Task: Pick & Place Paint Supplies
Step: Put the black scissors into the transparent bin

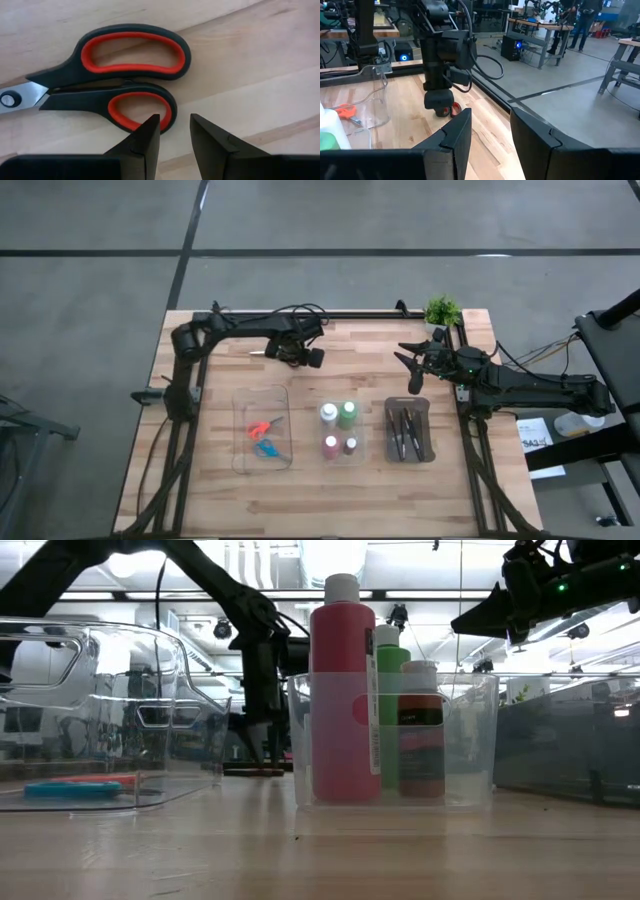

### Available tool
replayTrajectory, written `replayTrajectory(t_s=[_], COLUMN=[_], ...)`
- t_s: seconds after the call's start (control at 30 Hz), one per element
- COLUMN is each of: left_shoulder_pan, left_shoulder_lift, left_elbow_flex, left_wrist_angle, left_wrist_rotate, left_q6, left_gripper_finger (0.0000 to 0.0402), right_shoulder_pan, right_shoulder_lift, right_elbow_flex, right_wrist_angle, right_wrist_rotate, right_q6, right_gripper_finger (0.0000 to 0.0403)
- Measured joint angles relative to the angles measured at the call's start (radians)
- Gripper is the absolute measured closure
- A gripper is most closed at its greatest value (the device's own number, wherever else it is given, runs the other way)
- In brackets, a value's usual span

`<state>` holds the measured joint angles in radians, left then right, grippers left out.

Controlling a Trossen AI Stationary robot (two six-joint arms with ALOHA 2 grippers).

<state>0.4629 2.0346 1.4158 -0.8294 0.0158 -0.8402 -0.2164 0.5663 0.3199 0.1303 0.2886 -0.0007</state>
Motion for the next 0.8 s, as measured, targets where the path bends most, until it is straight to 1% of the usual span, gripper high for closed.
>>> replayTrajectory(t_s=[0.27, 0.6, 0.7, 0.8], left_shoulder_pan=[0.004, 0.005, 0.005, 0.005], left_shoulder_lift=[0.035, 0.043, 0.044, 0.044], left_elbow_flex=[0.0, 0.001, 0.0, -0.001], left_wrist_angle=[0.002, 0.006, 0.007, 0.004], left_wrist_rotate=[0.0, 0.0, -0.001, -0.004], left_q6=[0.004, 0.007, 0.007, 0.007], left_gripper_finger=[0.0286, 0.0288, 0.0301, 0.033], right_shoulder_pan=[0.0, 0.0, 0.0, 0.0], right_shoulder_lift=[0.0, -0.001, -0.001, -0.001], right_elbow_flex=[0.0, 0.0, 0.0, 0.0], right_wrist_angle=[0.0, 0.0, 0.0, 0.0], right_wrist_rotate=[0.0, 0.0, 0.0, 0.0], right_q6=[0.0, 0.0, 0.0, 0.0], right_gripper_finger=[0.0272, 0.0272, 0.0272, 0.0272])
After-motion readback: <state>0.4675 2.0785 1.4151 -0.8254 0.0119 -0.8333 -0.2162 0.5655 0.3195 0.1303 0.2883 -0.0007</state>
